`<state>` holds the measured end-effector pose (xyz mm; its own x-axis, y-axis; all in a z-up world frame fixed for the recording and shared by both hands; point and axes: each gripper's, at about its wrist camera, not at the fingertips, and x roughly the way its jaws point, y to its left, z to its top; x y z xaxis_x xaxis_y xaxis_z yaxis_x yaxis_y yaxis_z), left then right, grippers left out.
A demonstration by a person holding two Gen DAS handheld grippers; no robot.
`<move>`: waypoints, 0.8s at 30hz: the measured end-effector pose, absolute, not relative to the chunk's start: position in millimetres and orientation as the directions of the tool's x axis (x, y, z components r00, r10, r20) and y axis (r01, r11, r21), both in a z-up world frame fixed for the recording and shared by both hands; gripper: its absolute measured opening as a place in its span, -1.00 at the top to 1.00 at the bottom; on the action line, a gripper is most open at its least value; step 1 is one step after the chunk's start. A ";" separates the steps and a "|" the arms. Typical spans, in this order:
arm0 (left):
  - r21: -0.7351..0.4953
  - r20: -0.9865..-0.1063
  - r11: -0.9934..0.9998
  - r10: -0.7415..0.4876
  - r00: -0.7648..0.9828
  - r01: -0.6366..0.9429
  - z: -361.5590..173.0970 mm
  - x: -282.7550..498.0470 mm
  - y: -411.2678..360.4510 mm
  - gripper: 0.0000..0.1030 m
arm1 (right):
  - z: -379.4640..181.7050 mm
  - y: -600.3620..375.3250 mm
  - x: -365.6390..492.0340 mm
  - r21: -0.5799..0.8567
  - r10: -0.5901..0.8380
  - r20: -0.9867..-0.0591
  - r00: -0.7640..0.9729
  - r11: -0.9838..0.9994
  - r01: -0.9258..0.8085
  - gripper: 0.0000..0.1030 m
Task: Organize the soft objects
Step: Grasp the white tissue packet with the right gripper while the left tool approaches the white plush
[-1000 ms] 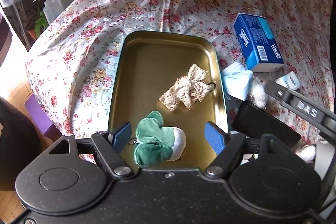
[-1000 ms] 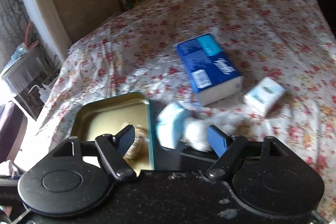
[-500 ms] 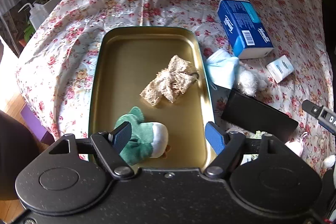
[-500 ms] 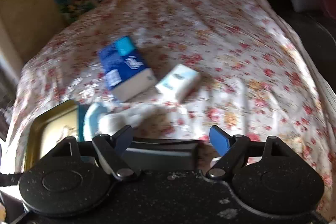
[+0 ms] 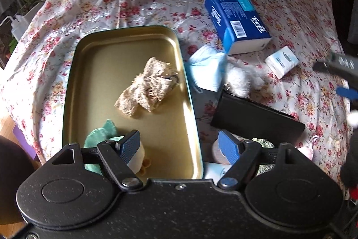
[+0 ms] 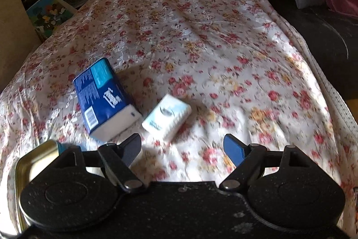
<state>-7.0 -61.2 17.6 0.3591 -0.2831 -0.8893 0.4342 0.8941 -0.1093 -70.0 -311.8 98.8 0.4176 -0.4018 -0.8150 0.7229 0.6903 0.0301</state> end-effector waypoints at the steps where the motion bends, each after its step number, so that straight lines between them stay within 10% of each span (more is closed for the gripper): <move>1: -0.108 -0.890 0.892 -0.283 0.357 0.438 16.9 -6.9 -63.0 -0.41 | 97.7 -313.4 -63.4 0.021 -0.404 -0.816 0.414 0.694 0.719 -0.57; 24: -0.103 -0.916 0.897 -0.254 0.310 0.430 -0.8 5.3 -78.7 -0.41 | 1.0 -367.6 31.3 -0.065 -0.324 -0.908 0.265 0.734 0.676 -0.73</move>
